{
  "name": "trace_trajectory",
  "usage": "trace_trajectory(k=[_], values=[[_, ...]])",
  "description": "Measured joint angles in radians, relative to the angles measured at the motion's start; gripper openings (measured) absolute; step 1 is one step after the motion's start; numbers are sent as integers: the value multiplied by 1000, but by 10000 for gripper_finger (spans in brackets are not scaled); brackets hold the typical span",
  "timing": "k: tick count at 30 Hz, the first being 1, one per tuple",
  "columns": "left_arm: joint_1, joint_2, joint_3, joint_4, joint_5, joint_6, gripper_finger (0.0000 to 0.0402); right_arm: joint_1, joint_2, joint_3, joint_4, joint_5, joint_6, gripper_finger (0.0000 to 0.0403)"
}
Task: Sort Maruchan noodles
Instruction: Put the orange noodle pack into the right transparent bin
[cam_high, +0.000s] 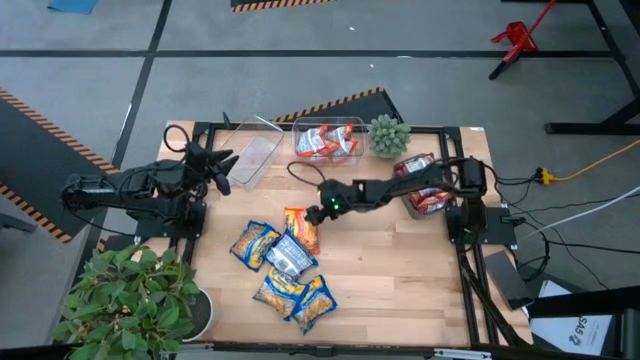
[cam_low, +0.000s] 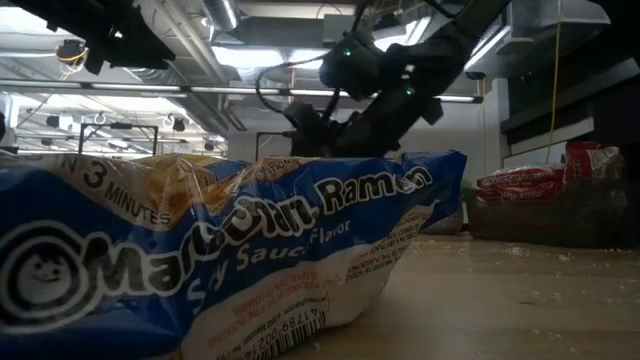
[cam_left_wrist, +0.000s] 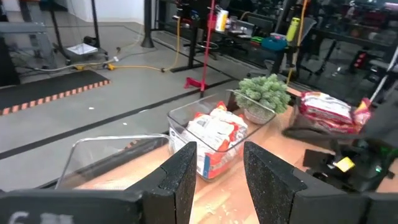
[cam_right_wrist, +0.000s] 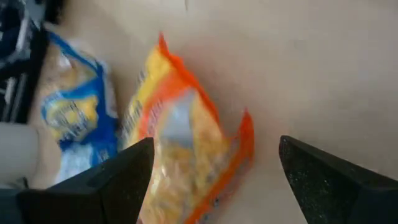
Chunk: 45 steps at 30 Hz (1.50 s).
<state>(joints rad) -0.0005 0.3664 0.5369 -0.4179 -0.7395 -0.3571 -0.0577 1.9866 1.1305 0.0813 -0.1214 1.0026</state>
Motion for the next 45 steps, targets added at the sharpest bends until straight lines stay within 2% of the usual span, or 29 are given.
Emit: trace_trajectory(k=[8, 11, 14, 21, 23, 30, 33, 39, 45], values=[[0, 0, 0, -1, 2, 0, 127, 52, 92, 6, 170, 13, 64, 332], [0, 0, 0, -4, 3, 0, 127, 52, 101, 7, 171, 15, 72, 309], [0, 0, 0, -6, 2, 0, 127, 50, 104, 6, 165, 21, 69, 252], [0, 0, 0, -12, 2, 0, 127, 43, 107, 4, 168, -11, 70, 59], [0, 0, 0, -14, 2, 0, 127, 43, 109, 3, 200, -25, 69, 22], [0, 0, 0, -17, 1, 1, 127, -15, 63, 17, 202, -75, 92, 28], [0, 0, 0, -17, 1, 1, 127, -63, 1, 20, 198, -82, 56, 10], [0, 0, 0, -17, 1, 1, 127, -175, -135, 21, 146, -136, 4, 15], [0, 0, 0, -16, -2, 1, 127, -335, -269, 21, 18, -176, -106, 12]])
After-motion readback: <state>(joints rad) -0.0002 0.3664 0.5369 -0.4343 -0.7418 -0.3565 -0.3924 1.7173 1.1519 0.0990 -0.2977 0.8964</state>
